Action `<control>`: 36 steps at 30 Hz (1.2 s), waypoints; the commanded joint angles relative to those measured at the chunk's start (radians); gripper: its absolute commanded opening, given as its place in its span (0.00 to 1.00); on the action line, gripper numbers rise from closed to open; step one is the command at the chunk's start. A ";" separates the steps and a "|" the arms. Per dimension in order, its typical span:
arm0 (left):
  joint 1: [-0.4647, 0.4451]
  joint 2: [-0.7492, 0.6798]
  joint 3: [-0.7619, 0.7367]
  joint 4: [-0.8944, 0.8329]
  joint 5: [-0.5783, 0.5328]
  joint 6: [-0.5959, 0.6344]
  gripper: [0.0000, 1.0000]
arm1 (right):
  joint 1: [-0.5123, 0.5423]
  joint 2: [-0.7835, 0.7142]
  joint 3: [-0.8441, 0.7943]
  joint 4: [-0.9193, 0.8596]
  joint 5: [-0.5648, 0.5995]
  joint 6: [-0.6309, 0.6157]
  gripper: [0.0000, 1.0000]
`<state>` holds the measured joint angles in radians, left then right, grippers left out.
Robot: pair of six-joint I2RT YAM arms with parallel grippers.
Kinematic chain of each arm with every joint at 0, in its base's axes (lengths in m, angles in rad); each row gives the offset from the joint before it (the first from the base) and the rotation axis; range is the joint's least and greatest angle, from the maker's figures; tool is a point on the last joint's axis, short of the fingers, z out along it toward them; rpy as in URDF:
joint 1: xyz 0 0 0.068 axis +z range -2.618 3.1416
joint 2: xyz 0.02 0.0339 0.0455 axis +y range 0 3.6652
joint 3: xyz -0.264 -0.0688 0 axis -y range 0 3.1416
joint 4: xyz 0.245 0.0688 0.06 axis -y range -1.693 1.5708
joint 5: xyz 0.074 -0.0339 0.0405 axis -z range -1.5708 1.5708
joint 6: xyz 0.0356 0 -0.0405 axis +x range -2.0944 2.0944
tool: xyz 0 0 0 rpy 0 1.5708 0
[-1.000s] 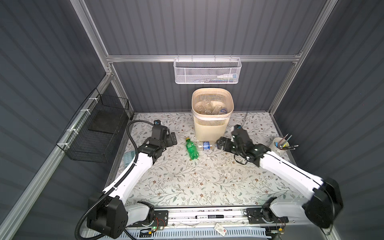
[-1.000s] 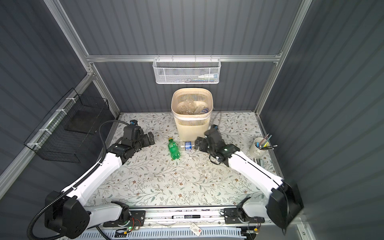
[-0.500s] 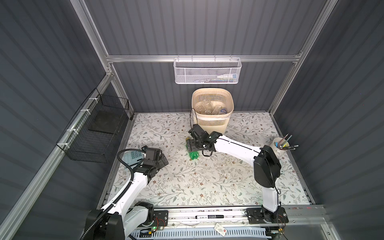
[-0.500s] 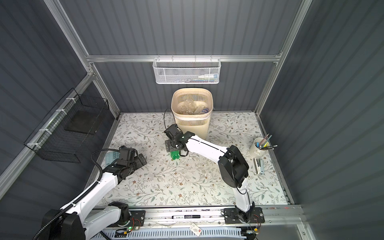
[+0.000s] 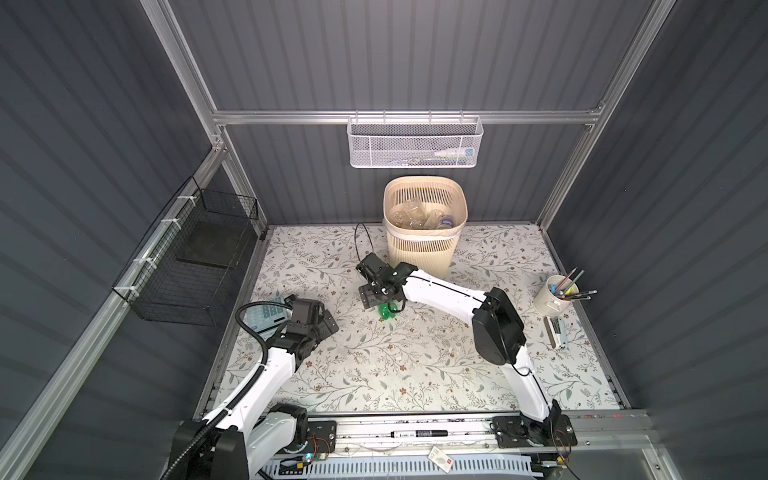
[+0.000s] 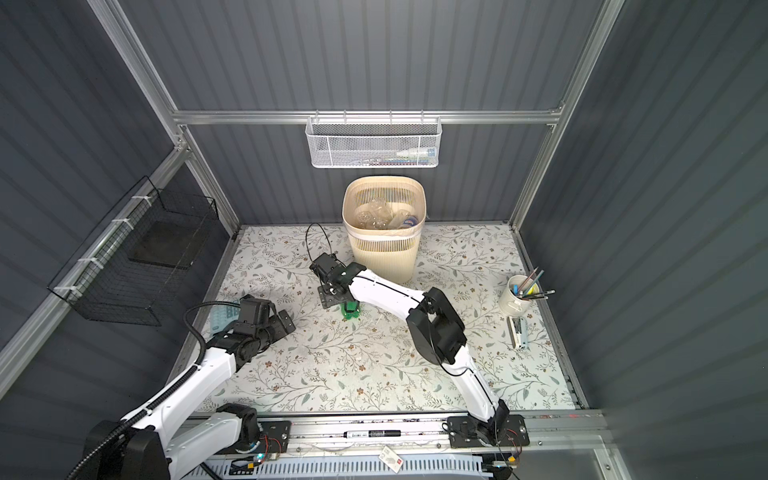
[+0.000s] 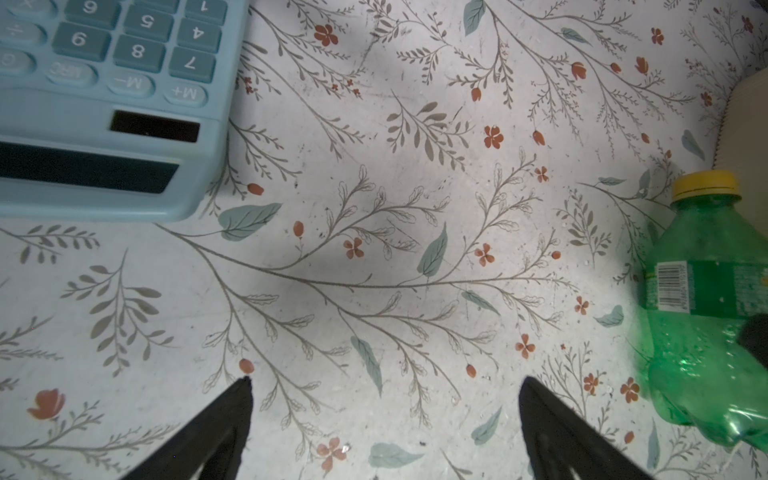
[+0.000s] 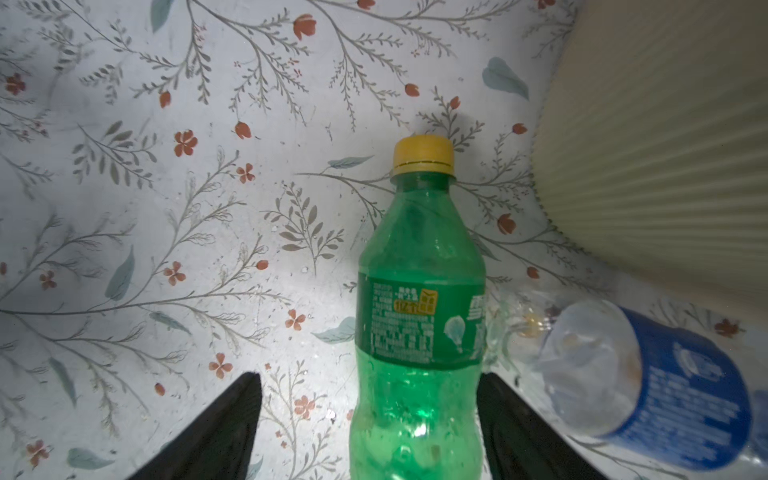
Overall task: Throw the plastic bottles in the bin
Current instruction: 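Withdraw the left gripper while the right gripper reaches the green soda bottle, then grasp the green soda bottle with the right gripper, then lift the green soda bottle over the bin and open the right gripper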
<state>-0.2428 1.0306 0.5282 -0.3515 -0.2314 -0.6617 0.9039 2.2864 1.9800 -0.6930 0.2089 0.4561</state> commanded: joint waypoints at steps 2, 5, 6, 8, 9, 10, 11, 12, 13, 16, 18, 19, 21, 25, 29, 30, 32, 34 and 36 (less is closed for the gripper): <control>0.004 -0.002 -0.011 -0.005 0.007 0.028 1.00 | -0.009 0.076 0.090 -0.093 0.030 -0.011 0.84; 0.004 -0.006 -0.014 -0.007 0.005 0.033 1.00 | -0.010 0.121 0.140 -0.131 0.025 -0.005 0.86; 0.004 -0.008 -0.017 -0.005 0.004 0.034 1.00 | -0.010 0.131 0.147 -0.135 0.024 -0.004 0.86; 0.004 -0.008 -0.020 -0.002 0.006 0.034 1.00 | -0.010 0.142 0.149 -0.133 0.011 0.000 0.85; 0.004 -0.008 -0.023 -0.001 0.006 0.034 1.00 | -0.010 0.146 0.150 -0.130 0.003 0.004 0.83; 0.004 -0.008 -0.024 0.000 0.007 0.034 1.00 | -0.010 0.152 0.151 -0.128 -0.005 0.008 0.81; 0.004 -0.009 -0.025 0.003 0.008 0.034 1.00 | -0.010 0.157 0.154 -0.129 -0.009 0.009 0.79; 0.004 -0.008 -0.027 0.003 0.007 0.034 1.00 | -0.011 0.158 0.156 -0.129 -0.012 0.013 0.74; 0.003 -0.008 -0.028 0.002 0.010 0.034 1.00 | -0.010 0.158 0.156 -0.130 -0.013 0.017 0.70; 0.004 -0.016 -0.035 0.003 0.008 0.034 1.00 | -0.012 0.143 0.156 -0.132 -0.023 0.015 0.57; 0.004 -0.022 -0.043 0.007 0.006 0.034 1.00 | -0.011 0.114 0.151 -0.129 -0.022 0.010 0.51; 0.003 -0.024 -0.048 0.012 0.006 0.034 1.00 | -0.011 0.094 0.143 -0.122 -0.022 0.007 0.49; 0.004 -0.027 -0.054 0.021 0.008 0.029 1.00 | -0.008 0.040 0.119 -0.103 -0.028 -0.003 0.46; 0.004 -0.021 -0.063 0.044 0.012 0.025 1.00 | 0.000 -0.144 0.012 -0.020 -0.005 -0.035 0.45; 0.004 -0.004 -0.068 0.085 0.028 0.035 1.00 | 0.016 -0.444 -0.152 0.141 0.085 -0.114 0.45; 0.004 0.003 -0.069 0.096 0.035 0.044 1.00 | 0.020 -0.521 -0.188 0.187 0.118 -0.143 0.45; 0.004 0.017 -0.067 0.113 0.047 0.055 1.00 | 0.024 -0.661 -0.268 0.285 0.188 -0.207 0.45; 0.004 0.033 -0.065 0.133 0.062 0.065 1.00 | 0.027 -0.789 -0.350 0.402 0.262 -0.274 0.46; 0.004 0.053 -0.064 0.156 0.083 0.075 1.00 | 0.030 -0.911 -0.443 0.547 0.329 -0.346 0.46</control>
<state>-0.2424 1.0641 0.4698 -0.2401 -0.1886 -0.6205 0.9310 1.4666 1.6375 -0.3634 0.3931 0.2436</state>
